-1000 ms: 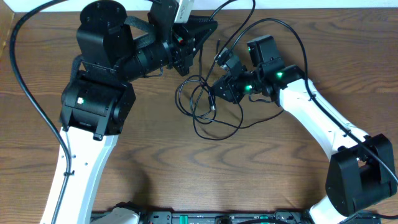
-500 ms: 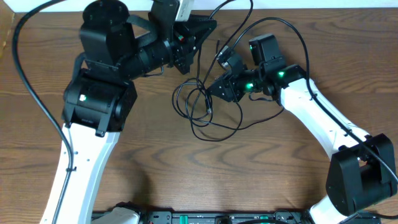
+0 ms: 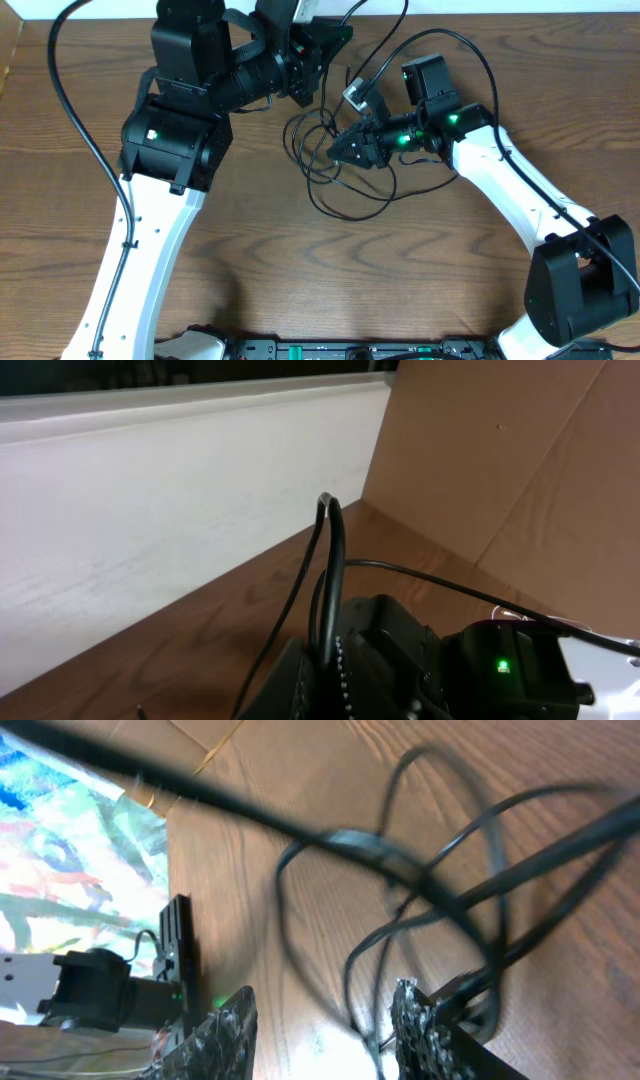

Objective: Untangle cables

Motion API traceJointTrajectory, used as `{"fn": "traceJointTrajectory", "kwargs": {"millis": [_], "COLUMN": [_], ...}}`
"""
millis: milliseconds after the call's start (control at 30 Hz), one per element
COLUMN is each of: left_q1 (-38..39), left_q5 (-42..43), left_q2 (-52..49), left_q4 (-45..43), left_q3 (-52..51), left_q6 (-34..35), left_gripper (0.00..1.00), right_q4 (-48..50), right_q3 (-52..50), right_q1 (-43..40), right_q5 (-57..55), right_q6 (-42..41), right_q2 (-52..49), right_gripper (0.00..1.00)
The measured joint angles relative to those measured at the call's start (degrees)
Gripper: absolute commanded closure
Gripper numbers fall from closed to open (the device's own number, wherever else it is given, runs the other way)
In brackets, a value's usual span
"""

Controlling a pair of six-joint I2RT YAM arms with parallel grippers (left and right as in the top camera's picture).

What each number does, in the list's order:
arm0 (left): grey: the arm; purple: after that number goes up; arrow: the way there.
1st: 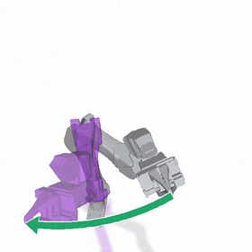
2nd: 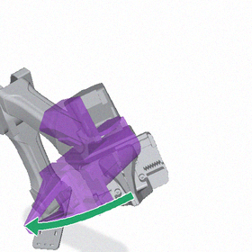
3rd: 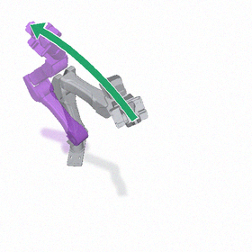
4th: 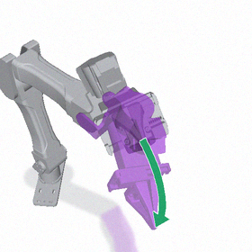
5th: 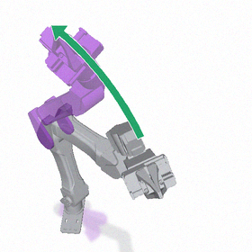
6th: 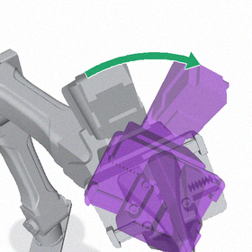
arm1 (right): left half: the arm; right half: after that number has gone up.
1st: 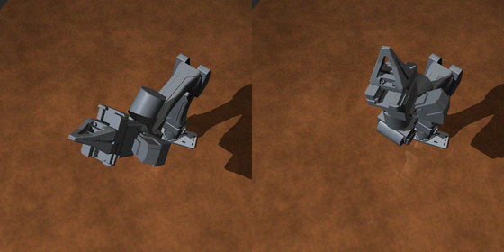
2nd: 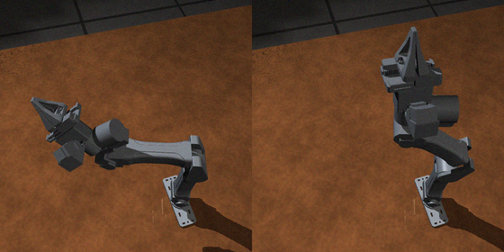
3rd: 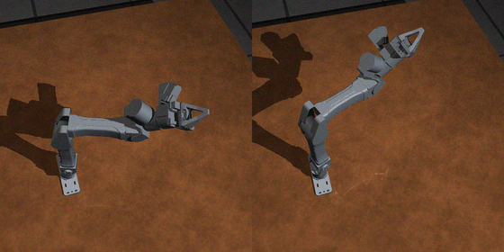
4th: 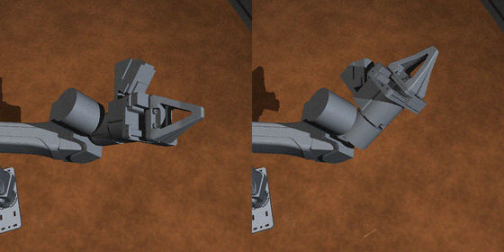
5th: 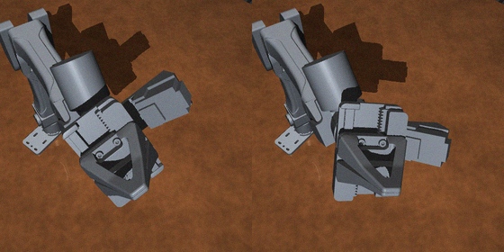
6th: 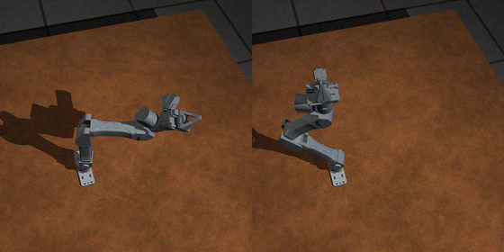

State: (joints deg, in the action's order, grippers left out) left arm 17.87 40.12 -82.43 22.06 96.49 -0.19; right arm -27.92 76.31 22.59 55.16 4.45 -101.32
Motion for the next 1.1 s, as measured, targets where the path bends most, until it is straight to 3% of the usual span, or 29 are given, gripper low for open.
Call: {"fn": "traceJointTrajectory", "kwargs": {"millis": [1000,1100], "left_q1": [0.0,0.0], "left_q5": [0.0,0.0], "left_q2": [0.7,1.3], "left_q4": [-0.9,-0.9], "left_q3": [0.0,0.0], "left_q6": [0.4,0.4], "left_gripper": [0.93,0.93], "right_q4": [-1.4,-1.3], "right_q3": [0.0,0.0], "right_q1": [2.8,2.8], "right_q5": [-17.1,-17.5], "right_q6": [0.4,0.5], "right_q2": [0.0,0.0], "right_gripper": [0.65,0.73]}}
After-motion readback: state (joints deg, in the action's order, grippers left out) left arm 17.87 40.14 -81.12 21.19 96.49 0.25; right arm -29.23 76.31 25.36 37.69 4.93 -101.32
